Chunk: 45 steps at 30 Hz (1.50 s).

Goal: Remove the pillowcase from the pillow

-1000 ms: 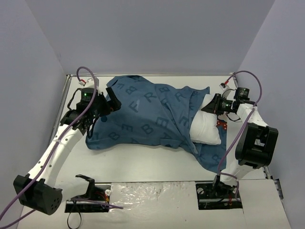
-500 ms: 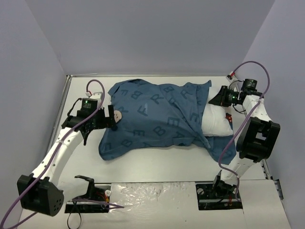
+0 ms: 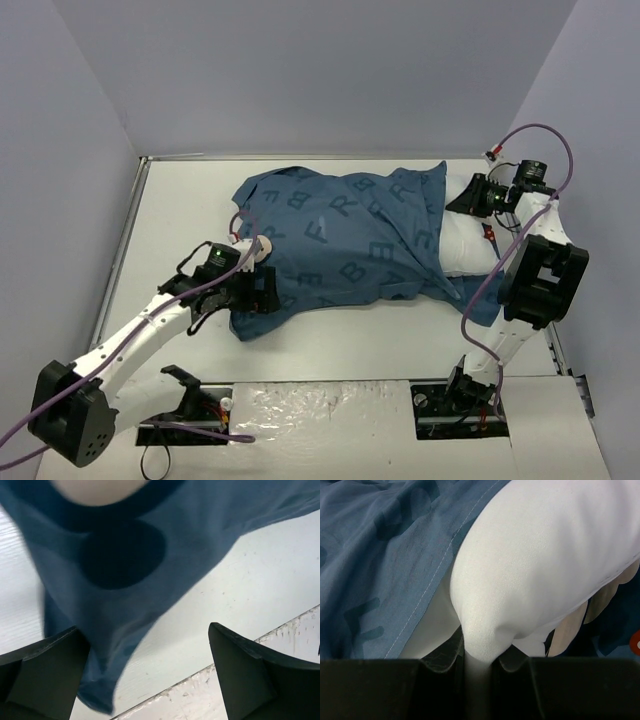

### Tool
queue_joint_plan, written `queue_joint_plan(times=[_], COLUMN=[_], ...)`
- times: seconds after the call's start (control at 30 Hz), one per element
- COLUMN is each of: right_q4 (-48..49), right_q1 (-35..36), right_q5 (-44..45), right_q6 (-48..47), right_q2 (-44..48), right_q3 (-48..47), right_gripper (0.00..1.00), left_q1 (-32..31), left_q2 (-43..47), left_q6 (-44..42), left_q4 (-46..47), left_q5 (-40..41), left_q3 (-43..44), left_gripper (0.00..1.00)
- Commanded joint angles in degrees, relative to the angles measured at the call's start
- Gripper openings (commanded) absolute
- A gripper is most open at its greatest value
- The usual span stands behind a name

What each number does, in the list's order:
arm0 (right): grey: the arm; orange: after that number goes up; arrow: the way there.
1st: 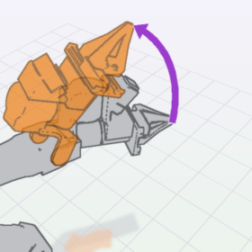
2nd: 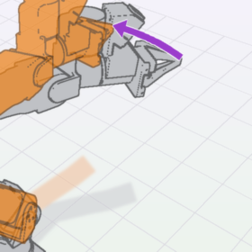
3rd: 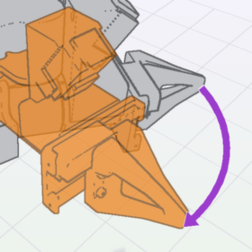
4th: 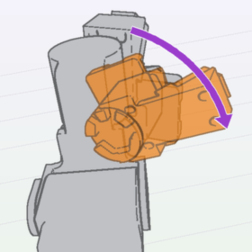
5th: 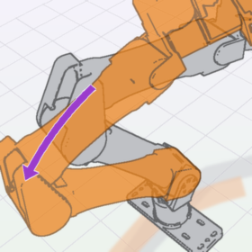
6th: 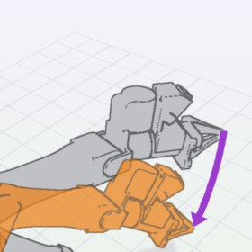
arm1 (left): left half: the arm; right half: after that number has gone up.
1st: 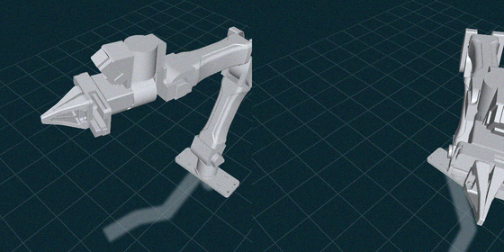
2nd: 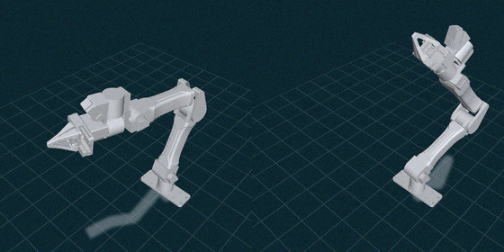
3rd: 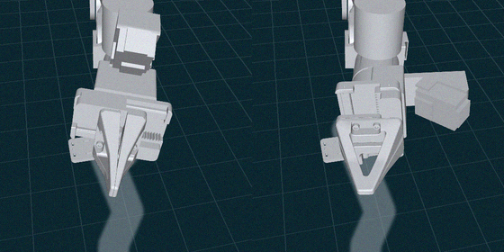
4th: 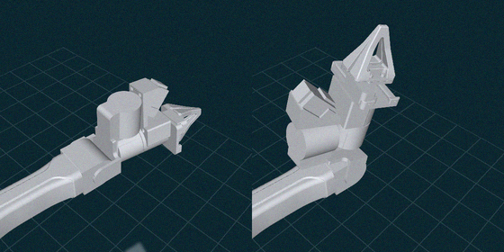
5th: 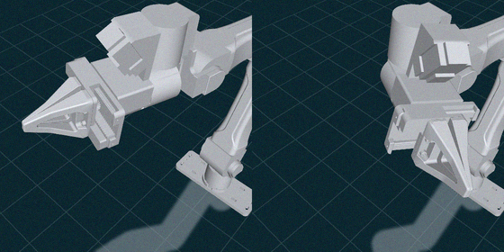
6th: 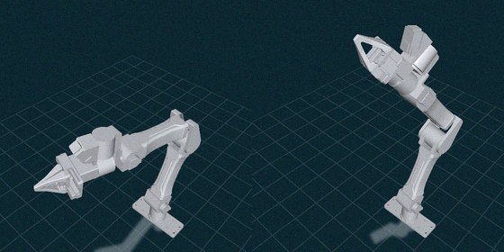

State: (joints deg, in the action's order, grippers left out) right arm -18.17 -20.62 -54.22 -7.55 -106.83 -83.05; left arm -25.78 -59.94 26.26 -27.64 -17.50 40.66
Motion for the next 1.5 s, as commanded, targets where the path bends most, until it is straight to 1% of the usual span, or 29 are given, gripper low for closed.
queue_joint_plan(times=[0.0, 0.1, 0.13, 0.2, 0.23, 0.27, 0.3, 0.4, 0.43, 0.5, 0.53, 0.63, 0.67, 0.7, 0.77, 0.8, 0.9, 1.03, 1.07, 1.1, 1.13, 1.17, 1.2, 1.23, 1.27, 1.3, 1.33, 1.43, 1.47], right_q4=[0.07, 0.07, 0.07, 0.07, -0.02, -0.02, -0.02, -0.11, -0.11, -0.11, -0.28, -0.28, -0.20, -0.20, -0.20, -0.20, -0.20, -0.81, -1.68, -2.99, -5.36, -6.60, -7.83, -10.02, -11.08, -11.79, -13.28, -16.01, -16.97], right_q1=[-0.12, -0.21, -0.30, -0.65, -0.82, -1.00, -1.35, -2.49, -2.84, -3.63, -4.51, -6.00, -6.36, -6.71, -7.76, -8.03, -9.35, -11.10, -11.02, -10.67, -10.41, -9.88, -8.57, -7.69, -6.72, -4.80, -3.82, -0.04, 0.92], right_q5=[1.75, 1.31, 1.22, 0.69, 0.52, 0.25, -0.01, -0.80, -1.15, -1.24, -1.16, -0.28, 0.07, 0.08, -0.01, 0.25, 0.43, 0.34, -0.01, -0.62, -1.15, -1.33, -1.07, -0.11, 0.68, 1.47, 2.53, 3.67, 3.77], right_q6=[-0.36, -0.09, -0.09, 0.08, 0.08, 0.17, 0.34, 0.26, 0.26, -0.09, -0.09, -0.71, -0.71, -0.71, -0.53, -0.53, -0.88, -1.94, -4.20, -5.70, -7.46, -11.48, -13.61, -15.72, -20.00, -21.96, -23.89, -31.63, -33.91], right_q2=[-0.31, 0.04, 0.13, 0.39, 0.48, 0.57, 0.83, 1.79, 2.06, 3.11, 3.46, 4.69, 5.31, 5.49, 5.75, 5.84, 5.58, 4.87, 4.52, 4.26, 4.26, 4.26, 4.34, 4.52, 5.04, 5.40, 5.75, 7.50, 7.77], right_q3=[0.69, 0.69, 0.87, 0.95, 1.04, 1.04, 1.04, 0.96, 0.87, 0.17, -0.18, -1.68, -2.38, -2.65, -3.09, -3.44, -3.44, -2.39, -2.12, -2.03, -1.25, -0.81, -0.37, 0.16, 1.03, 1.57, 2.27, 3.06, 2.98], right_gripper=[0.00, 0.00, 0.00, 0.00, 0.00, 0.00, 0.00, 0.00, 0.00, 0.00, 0.00, 0.00, 0.00, 0.00, 0.00, 0.00, 0.00, 0.00, 0.00, 0.00, 0.00, 0.00, 0.00, 0.00, 0.00, 0.00, 0.00, 0.00, 0.00], left_q1=[-3.48, -3.75, -3.75, -3.66, -3.66, -3.66, -3.66, -3.58, -3.23, -2.18, 0.35, 7.38, 13.24, 16.08, 21.71, 26.78, 33.32, 34.83, 34.83, 34.83, 34.75, 34.57, 34.13, 32.56, 31.16, 29.58, 26.69, 22.02, 21.57], left_q2=[-2.44, -5.53, -6.23, -8.52, -9.05, -9.92, -10.10, -8.71, -7.83, -4.14, -2.65, 4.03, 7.00, 8.34, 10.46, 10.72, 10.64, 10.29, 10.20, 10.11, 9.06, 8.18, 6.96, 3.99, 2.39, 0.81, -2.60, -10.59, -12.63], left_q6=[4.05, 5.02, 5.11, 4.68, 4.76, 4.94, 5.11, 5.03, 4.77, 3.72, 3.19, 0.90, 0.55, 0.02, -0.33, -0.42, -0.25, 0.37, 0.89, 1.33, 1.86, 2.65, 4.74, 5.63, 6.69, 7.05, 7.40, 9.59, 10.47], left_q4=[3.82, 5.22, 5.05, 4.61, 4.00, 3.56, 3.03, 0.40, -2.22, -5.74, -8.28, -11.37, -11.73, -12.00, -12.00, -12.52, -13.32, -12.54, -8.96, -6.40, -3.50, -1.04, 3.08, 4.68, 6.70, 7.76, 8.73, 11.72, 11.99], left_q5=[4.20, 7.11, 8.34, 9.76, 11.85, 13.09, 14.23, 18.36, 21.59, 25.21, 28.02, 30.32, 31.02, 31.12, 29.98, 28.32, 26.73, 24.45, 21.92, 18.32, 9.67, 5.85, 2.59, -1.27, -1.83, -1.93, -1.41, -0.26, 0.18], left_q3=[0.56, 0.90, 1.78, 2.75, 3.54, 3.89, 4.24, 6.26, 7.14, 10.48, 11.44, 14.44, 15.23, 15.49, 15.76, 16.11, 16.55, 16.73, 16.21, 15.50, 14.02, 13.66, 13.48, 13.56, 14.78, 15.75, 17.94, 23.90, 25.50], left_gripper=[1.00, 0.84, 0.67, 0.48, 0.21, 0.07, 0.03, 0.02, 0.02, 0.02, 0.02, 0.02, 0.02, 0.02, 0.02, 0.02, 0.02, 0.02, 0.02, 0.02, 0.02, 0.03, 0.10, 0.21, 0.46, 0.56, 0.69, 0.80, 0.82])
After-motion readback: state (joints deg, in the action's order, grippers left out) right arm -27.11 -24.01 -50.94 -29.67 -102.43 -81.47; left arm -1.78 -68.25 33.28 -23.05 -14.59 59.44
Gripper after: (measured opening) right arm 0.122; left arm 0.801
